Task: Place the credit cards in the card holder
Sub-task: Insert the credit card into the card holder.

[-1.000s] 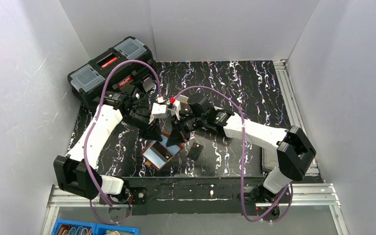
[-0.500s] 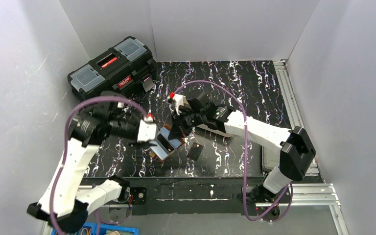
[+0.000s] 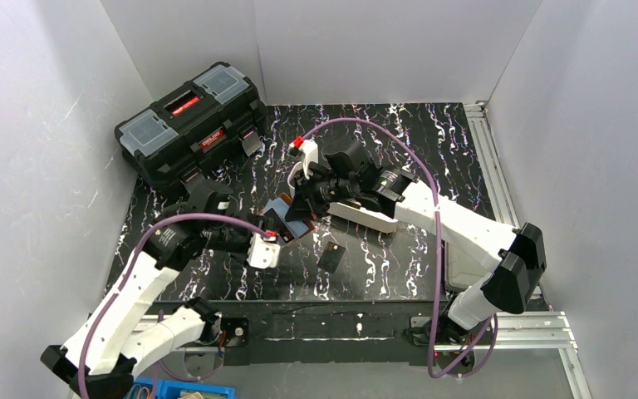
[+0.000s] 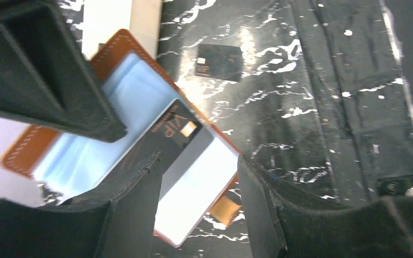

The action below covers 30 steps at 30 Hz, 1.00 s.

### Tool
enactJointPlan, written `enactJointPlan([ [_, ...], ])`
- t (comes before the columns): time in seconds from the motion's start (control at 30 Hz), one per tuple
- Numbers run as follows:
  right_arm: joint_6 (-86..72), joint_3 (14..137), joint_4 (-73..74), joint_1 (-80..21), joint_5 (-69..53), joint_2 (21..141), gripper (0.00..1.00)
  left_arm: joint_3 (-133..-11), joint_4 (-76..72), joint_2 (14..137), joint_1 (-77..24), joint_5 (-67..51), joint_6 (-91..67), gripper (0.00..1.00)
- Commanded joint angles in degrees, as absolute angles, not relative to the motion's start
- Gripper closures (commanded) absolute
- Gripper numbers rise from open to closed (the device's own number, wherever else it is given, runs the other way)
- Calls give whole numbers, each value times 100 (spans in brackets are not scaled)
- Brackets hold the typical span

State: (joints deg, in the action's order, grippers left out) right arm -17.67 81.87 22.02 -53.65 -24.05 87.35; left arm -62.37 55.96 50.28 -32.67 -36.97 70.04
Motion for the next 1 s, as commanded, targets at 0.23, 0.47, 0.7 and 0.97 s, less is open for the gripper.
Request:
enactJointPlan([
  [0.23,-1987,8438,2182,-5361,-1999,8489,99,-5811,3297,4393,-3372,-3132,5080,67],
  [0.47,-2230,8674,1997,-5453,-1457,8467,99,-5531,2479,4487,-3393,-2555,3661,72],
  [0.7,-2293,8785,1935,-5484,-1305,8448,99,-5273,1993,4437,-3393,-2385,3227,73],
  [0.97,-2396,9010,2038,-5532,-1518,8675,99,-5047,1705,4213,-3393,-2272,3354,71],
])
